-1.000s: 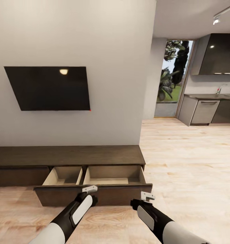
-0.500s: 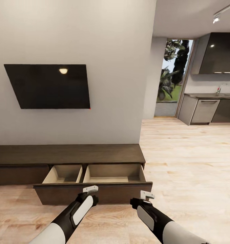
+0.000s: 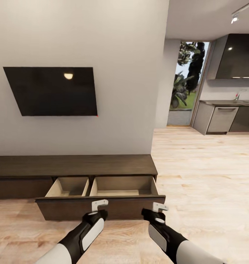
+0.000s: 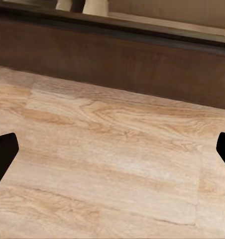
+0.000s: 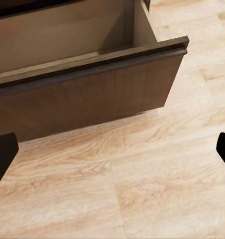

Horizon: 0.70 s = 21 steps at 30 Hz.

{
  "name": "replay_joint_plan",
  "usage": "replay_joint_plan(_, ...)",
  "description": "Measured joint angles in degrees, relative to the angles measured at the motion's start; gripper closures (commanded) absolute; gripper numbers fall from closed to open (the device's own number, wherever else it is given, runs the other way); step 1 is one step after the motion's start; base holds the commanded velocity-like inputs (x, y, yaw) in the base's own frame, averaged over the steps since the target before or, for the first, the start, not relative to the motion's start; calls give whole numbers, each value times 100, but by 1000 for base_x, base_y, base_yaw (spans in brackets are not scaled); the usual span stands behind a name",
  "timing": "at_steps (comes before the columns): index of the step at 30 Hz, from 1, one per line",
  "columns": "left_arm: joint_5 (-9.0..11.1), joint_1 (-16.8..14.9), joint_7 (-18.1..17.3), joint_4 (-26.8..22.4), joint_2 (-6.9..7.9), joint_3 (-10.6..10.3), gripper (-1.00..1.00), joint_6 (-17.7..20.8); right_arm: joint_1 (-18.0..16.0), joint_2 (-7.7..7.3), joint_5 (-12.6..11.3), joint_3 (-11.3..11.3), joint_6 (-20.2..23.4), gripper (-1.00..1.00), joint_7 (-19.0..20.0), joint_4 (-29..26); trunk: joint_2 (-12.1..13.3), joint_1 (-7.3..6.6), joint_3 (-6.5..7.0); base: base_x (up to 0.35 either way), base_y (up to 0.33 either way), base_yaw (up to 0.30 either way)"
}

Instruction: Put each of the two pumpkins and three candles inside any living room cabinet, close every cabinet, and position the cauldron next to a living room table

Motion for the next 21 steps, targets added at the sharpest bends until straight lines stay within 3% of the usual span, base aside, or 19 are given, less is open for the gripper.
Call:
replay_joint_plan(3,-13,0,0,264,9,-41,-100,-327,33,10,106,82,-170,-100,-2,-4,-120,66,-54,0,0,0)
replay_joint_plan(4,-4,1,-2,459,14,-53,-100,-723,71,11,191,98,-382,-100,1,2,-160,88,-72,0,0,0)
replay_joint_plan(6,4,0,-7,641,12,-96,-100,-1003,114,13,249,106,-482,-100,2,12,-241,132,-108,0,0,0)
replay_joint_plan(9,3,1,-112,951,15,-419,-100,-1432,185,14,298,113,-566,-100,0,20,-361,198,-162,0,0,0)
replay_joint_plan(13,-38,9,-223,1307,2,-634,-100,-1847,229,14,303,109,-605,-100,10,63,-522,286,-234,0,0,0)
replay_joint_plan(17,-138,7,-260,1462,0,-1020,-100,-2050,276,24,292,109,-621,-100,92,77,-682,374,-306,0,0,0)
replay_joint_plan(21,-179,5,-265,1450,3,-1192,-100,-2080,283,23,292,109,-619,-100,155,83,-843,461,-377,0,0,0)
